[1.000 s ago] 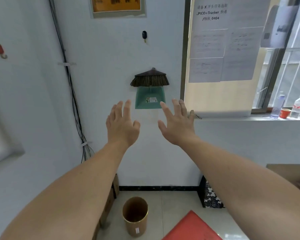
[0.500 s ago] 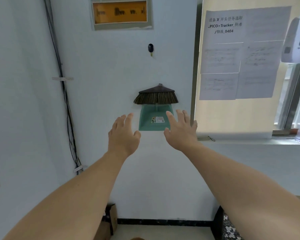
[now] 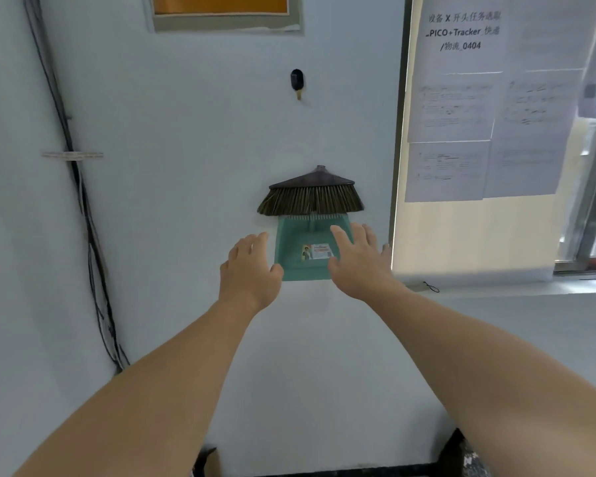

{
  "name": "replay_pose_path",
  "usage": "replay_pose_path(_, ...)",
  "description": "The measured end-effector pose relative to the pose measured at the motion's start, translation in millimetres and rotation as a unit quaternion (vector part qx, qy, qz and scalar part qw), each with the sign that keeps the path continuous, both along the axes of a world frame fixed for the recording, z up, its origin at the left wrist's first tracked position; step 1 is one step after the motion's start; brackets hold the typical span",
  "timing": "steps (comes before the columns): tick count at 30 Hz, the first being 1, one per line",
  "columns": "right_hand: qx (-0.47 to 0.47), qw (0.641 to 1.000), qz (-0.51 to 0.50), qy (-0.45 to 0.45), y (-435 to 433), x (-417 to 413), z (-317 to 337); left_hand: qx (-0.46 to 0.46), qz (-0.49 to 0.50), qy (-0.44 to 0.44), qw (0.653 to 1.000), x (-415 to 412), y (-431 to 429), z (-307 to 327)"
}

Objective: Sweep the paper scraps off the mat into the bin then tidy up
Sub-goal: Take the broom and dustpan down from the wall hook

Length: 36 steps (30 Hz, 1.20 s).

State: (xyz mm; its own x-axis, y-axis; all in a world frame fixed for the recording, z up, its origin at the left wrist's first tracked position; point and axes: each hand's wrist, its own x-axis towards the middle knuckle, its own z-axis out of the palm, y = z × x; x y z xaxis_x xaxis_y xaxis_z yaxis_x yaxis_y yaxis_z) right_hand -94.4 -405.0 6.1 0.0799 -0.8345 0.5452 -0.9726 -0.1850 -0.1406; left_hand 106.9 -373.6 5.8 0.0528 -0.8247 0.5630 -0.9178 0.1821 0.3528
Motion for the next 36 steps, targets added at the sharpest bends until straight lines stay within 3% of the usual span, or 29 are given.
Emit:
replay_pose_path(10, 0.002, 0.997, -0.079, -0.009, -110, 34, 4, 0.000, -0.066, 0.000, 0.998, 46, -146, 6)
replay_pose_path(22, 0.024, 0.993, -0.117, -0.005, -166, 37, 14, 0.021, -0.105, 0.047, 0.993, 37, -235, -9)
replay_pose_path(31, -0.004, 0.996, -0.083, -0.013, -233, 28, 37, 0.026, -0.064, 0.031, 0.997, 28, -296, -6)
replay_pose_path(36, -0.005, 0.998, -0.058, -0.020, -278, 18, 54, 0.131, -0.013, 0.002, 0.991, 22, -333, 4)
